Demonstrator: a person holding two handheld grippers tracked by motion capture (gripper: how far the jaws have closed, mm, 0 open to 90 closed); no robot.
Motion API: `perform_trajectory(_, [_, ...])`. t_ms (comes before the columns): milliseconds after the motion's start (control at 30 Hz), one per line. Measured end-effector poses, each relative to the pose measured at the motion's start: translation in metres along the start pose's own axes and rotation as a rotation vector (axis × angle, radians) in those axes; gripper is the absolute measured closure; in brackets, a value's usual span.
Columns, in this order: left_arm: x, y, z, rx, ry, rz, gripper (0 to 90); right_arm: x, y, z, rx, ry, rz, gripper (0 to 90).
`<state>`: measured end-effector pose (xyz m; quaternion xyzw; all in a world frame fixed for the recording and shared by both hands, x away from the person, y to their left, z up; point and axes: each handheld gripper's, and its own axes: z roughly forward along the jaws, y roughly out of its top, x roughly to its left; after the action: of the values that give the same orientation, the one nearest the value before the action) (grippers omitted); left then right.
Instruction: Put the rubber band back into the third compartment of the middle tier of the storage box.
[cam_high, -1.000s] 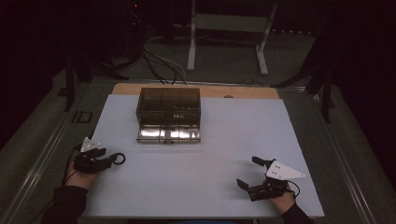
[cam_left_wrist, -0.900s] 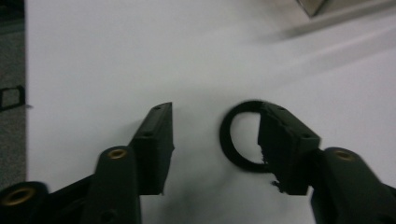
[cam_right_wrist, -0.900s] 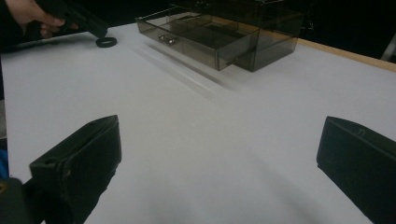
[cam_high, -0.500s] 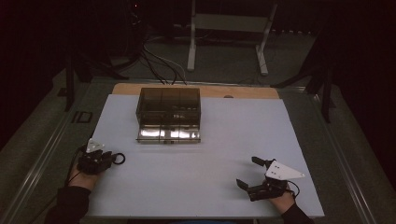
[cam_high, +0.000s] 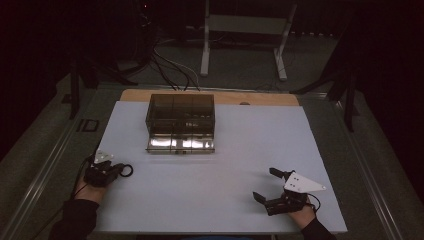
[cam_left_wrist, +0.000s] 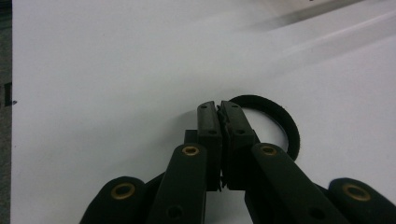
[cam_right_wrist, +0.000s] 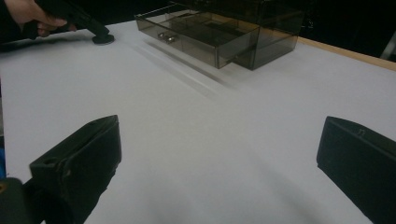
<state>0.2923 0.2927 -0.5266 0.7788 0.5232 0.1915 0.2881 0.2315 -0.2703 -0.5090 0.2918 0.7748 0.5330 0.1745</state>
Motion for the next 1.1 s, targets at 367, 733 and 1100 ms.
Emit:
perform_trajectory(367, [0.003, 0.002, -0.003, -0.009, -0.011, -0.013, 90.0, 0.000, 0.000, 0.000, 0.000, -0.002, 0.001, 0.0])
perform_trajectory(733, [0.004, 0.008, -0.010, -0.045, -0.006, -0.022, 90.0, 0.000, 0.000, 0.000, 0.002, -0.002, -0.001, 0.0])
perform_trajectory(1100, [0.003, 0.017, -0.018, -0.084, -0.013, -0.025, 90.0, 0.000, 0.000, 0.001, 0.005, -0.002, -0.004, 0.0])
